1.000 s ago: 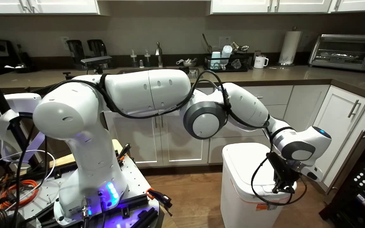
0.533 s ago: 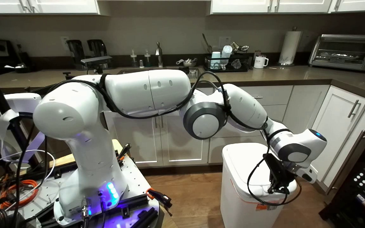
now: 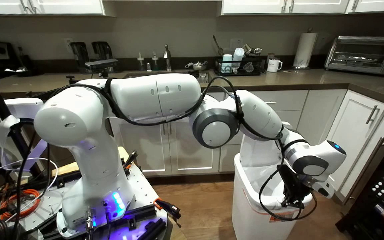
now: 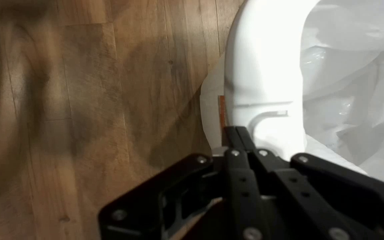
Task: Open the bin top
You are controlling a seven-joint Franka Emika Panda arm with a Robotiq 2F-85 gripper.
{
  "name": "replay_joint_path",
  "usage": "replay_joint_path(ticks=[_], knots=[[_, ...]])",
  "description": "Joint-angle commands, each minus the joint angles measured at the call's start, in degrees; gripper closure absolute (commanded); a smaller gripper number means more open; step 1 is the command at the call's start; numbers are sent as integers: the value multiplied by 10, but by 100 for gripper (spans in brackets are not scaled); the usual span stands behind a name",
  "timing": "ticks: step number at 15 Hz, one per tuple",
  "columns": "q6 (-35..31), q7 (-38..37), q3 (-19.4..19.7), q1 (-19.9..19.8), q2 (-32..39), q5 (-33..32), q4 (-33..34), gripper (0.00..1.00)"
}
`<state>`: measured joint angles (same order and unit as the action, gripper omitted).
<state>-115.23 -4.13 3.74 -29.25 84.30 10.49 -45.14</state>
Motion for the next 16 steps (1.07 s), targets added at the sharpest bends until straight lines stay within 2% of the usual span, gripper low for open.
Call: replay_joint_path(ticks=[1, 2, 3, 5, 10, 14, 15, 16], knots=[[14, -8, 3, 5, 0, -2, 29, 98], [20, -10, 5, 8, -1, -4, 38, 98], [26, -15, 10, 14, -1, -9, 52, 72], [27, -19, 16, 25, -17, -14, 49, 65], [54, -68, 50, 59, -42, -31, 56, 34], [101, -114, 84, 83, -71, -44, 46, 8], [70, -90, 71, 76, -51, -32, 56, 27], [80, -96, 77, 80, -56, -32, 56, 19]])
